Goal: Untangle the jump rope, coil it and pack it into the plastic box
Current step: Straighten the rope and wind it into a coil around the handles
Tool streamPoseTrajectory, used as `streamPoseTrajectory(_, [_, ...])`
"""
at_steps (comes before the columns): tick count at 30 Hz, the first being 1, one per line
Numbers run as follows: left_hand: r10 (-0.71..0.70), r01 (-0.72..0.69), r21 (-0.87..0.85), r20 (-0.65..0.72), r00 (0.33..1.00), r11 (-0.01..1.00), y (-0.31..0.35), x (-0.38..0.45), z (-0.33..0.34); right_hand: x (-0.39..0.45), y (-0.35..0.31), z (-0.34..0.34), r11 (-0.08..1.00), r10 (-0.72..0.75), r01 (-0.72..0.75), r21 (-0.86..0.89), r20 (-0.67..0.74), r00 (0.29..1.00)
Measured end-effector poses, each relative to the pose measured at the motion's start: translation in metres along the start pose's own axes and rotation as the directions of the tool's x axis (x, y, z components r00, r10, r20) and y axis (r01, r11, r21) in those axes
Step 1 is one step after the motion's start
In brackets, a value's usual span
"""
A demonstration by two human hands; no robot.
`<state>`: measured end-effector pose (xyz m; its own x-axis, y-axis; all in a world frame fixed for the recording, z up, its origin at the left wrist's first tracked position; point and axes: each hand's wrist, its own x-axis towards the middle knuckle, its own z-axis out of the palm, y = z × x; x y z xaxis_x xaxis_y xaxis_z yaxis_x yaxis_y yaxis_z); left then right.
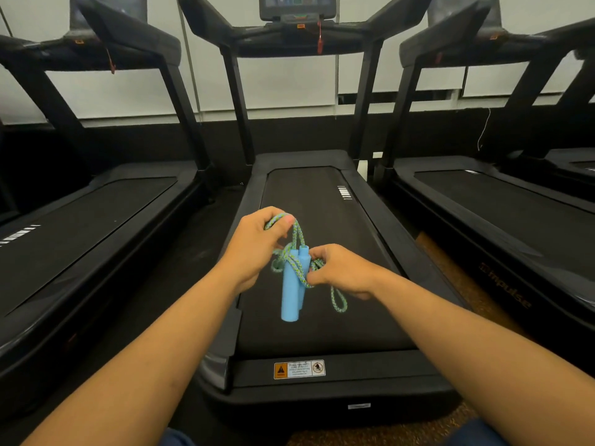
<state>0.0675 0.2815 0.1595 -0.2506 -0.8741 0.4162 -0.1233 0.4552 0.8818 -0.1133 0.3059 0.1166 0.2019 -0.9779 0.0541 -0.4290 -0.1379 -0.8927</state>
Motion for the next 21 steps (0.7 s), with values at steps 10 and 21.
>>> streamPoseTrajectory(10, [-0.023,0.008,-0.336,-0.042,0.999,0.942,0.013,-0.003,-0.004,0.005,-0.003,0.011,1.000,-0.005,0.005,-0.001,-0.018,1.000])
streamPoseTrajectory(21, [-0.096,-0.029,-0.765,-0.119,0.988,0.643,0.020,-0.002,-0.014,0.007,-0.007,0.009,0.994,0.068,-0.060,0.093,-0.087,0.994])
